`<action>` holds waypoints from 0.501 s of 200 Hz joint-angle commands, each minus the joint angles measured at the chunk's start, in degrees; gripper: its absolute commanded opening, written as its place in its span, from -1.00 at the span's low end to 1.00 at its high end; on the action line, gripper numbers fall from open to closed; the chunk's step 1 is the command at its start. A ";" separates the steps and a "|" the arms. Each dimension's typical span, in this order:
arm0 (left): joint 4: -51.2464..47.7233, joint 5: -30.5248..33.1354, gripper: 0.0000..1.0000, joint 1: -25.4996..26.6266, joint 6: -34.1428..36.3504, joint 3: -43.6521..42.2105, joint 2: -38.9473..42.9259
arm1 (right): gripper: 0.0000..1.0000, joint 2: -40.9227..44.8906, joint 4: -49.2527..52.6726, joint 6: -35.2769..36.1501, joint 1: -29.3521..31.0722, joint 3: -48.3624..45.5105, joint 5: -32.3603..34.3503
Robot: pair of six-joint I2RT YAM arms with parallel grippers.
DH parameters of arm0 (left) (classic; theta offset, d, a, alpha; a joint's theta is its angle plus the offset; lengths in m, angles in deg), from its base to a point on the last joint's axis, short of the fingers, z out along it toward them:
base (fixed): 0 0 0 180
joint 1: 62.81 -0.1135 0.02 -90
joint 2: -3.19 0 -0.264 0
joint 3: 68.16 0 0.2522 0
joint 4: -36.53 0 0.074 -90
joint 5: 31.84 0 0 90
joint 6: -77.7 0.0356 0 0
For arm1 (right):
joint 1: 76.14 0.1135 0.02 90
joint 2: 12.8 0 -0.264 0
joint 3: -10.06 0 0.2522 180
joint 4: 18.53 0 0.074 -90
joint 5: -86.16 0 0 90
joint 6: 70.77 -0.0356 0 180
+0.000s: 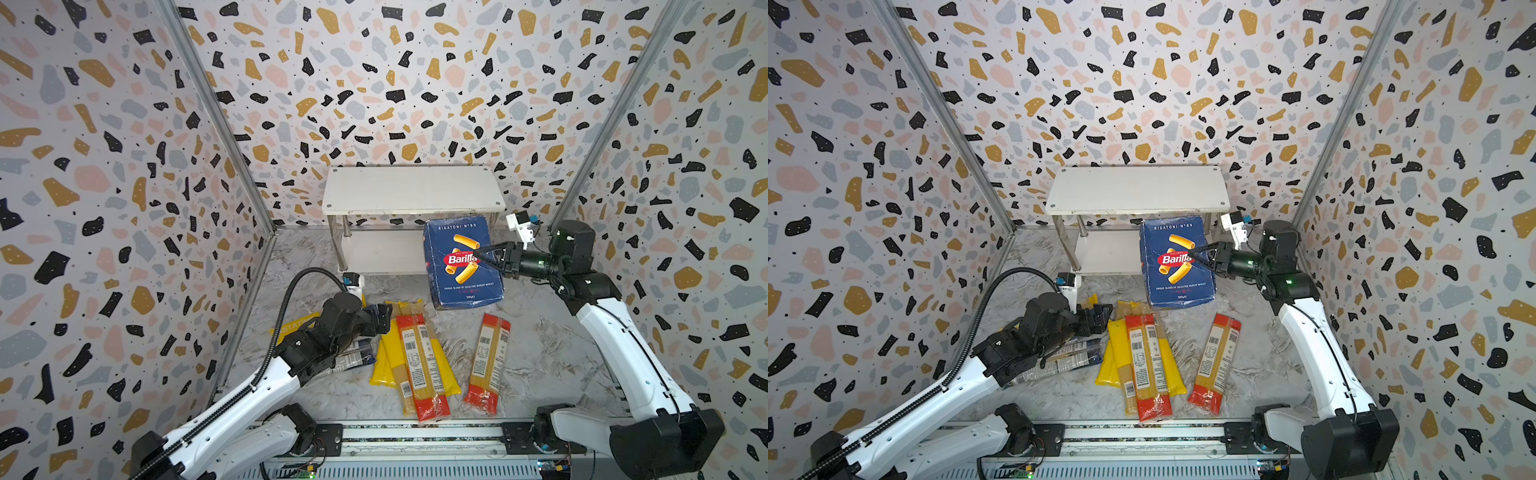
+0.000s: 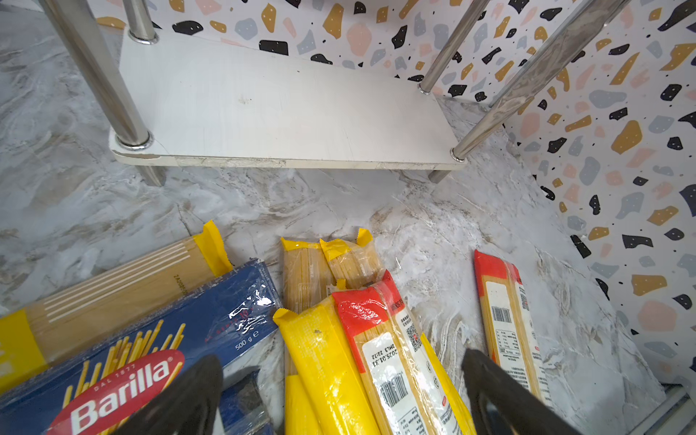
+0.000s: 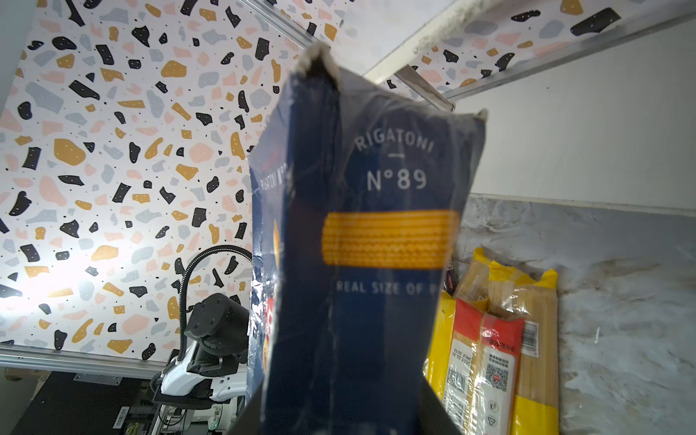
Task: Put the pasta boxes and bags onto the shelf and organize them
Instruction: 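Lift the box with the right gripper toward the shelf while the left arm withdraws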
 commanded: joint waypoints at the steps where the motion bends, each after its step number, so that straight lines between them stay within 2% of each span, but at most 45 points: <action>1: 2.59 -2.26 0.99 0.31 1.87 2.23 -1.58 | -0.70 -0.98 -4.66 -1.96 -0.89 6.81 -2.05; 58: 5.15 -1.57 0.99 3.59 3.29 7.54 -7.95 | -0.69 -10.87 -5.00 -2.34 -3.39 21.49 -1.48; 100: 9.97 -2.65 0.99 4.13 2.61 7.25 -10.42 | -0.69 -20.14 -2.42 -1.90 -4.86 37.63 -1.14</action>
